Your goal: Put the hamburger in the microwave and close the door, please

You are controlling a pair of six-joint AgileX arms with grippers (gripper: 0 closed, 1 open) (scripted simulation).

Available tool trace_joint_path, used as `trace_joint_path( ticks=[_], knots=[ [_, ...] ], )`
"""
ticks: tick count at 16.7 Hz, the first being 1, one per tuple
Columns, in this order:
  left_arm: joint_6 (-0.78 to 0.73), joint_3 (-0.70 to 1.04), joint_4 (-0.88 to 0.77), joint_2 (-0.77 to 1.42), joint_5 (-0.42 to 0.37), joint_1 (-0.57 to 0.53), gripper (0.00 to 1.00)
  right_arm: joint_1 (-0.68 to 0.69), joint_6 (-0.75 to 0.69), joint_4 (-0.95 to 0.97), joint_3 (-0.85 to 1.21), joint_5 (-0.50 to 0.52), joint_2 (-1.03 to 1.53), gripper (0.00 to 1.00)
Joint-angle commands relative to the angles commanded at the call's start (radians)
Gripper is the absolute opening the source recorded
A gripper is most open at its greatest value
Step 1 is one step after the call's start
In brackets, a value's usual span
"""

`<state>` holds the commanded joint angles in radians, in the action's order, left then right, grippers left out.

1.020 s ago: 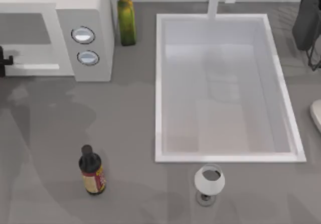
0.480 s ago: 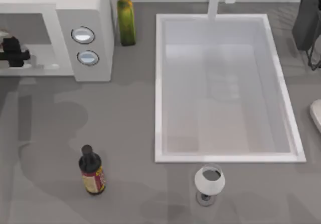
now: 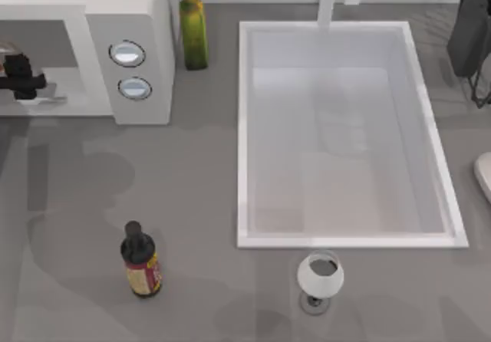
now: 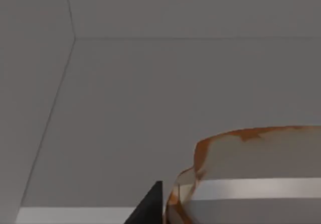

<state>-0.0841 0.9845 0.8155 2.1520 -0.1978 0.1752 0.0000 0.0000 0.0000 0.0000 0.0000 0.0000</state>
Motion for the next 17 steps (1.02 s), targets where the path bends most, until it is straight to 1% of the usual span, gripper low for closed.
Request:
trace_joint_path(
  ticks=[5,13,17],
  knots=[
    [0.002,0.162,-0.054,0.071,0.004,-0.007,0.0,0.0,0.0,0.0,0.0,0.0,0.0,1.0],
    [0.012,0.555,-0.199,0.259,0.022,-0.034,0.0,0.0,0.0,0.0,0.0,0.0,0.0,1.0],
    [0.02,0.72,-0.273,0.353,0.036,-0.049,0.0,0.0,0.0,0.0,0.0,0.0,0.0,1.0]
  ],
)
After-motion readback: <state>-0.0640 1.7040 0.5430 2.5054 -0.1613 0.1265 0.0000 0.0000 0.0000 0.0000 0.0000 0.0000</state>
